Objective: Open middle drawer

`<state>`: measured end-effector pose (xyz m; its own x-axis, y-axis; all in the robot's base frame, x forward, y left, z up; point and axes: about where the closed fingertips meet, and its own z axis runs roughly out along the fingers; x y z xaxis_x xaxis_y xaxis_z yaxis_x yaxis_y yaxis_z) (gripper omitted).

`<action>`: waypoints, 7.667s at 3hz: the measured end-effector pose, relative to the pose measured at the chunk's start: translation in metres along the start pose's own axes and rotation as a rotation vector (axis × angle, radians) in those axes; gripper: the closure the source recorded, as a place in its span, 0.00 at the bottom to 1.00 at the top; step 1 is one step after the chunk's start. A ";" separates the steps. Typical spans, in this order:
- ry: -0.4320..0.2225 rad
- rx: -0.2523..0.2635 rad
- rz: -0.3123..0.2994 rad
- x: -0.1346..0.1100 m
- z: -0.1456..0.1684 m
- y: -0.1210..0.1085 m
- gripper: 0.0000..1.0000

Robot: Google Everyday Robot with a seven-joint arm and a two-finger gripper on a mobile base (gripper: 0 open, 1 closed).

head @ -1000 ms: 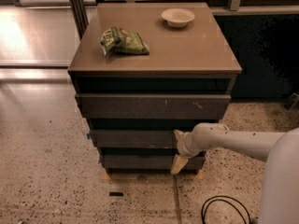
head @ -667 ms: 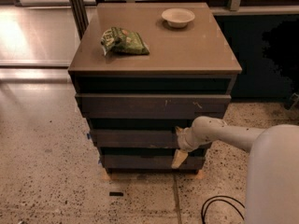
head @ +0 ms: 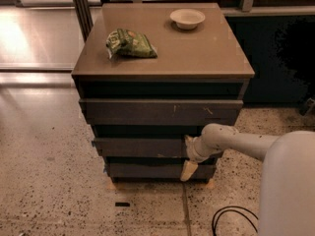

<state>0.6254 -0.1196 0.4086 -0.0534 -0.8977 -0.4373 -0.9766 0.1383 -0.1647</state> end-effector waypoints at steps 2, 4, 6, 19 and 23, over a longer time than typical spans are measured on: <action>0.007 -0.069 0.009 -0.004 0.000 0.020 0.00; 0.023 -0.090 -0.023 -0.019 -0.015 0.014 0.00; 0.052 -0.106 -0.035 -0.043 -0.053 0.029 0.00; -0.009 -0.364 -0.139 -0.030 -0.049 0.163 0.00; 0.011 -0.429 -0.156 -0.025 -0.043 0.165 0.00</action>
Offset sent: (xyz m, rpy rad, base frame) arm -0.0794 0.0216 0.0009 0.0097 0.2161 0.0459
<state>0.4566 -0.0924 0.4307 0.1013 -0.8988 -0.4266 -0.9710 -0.1827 0.1543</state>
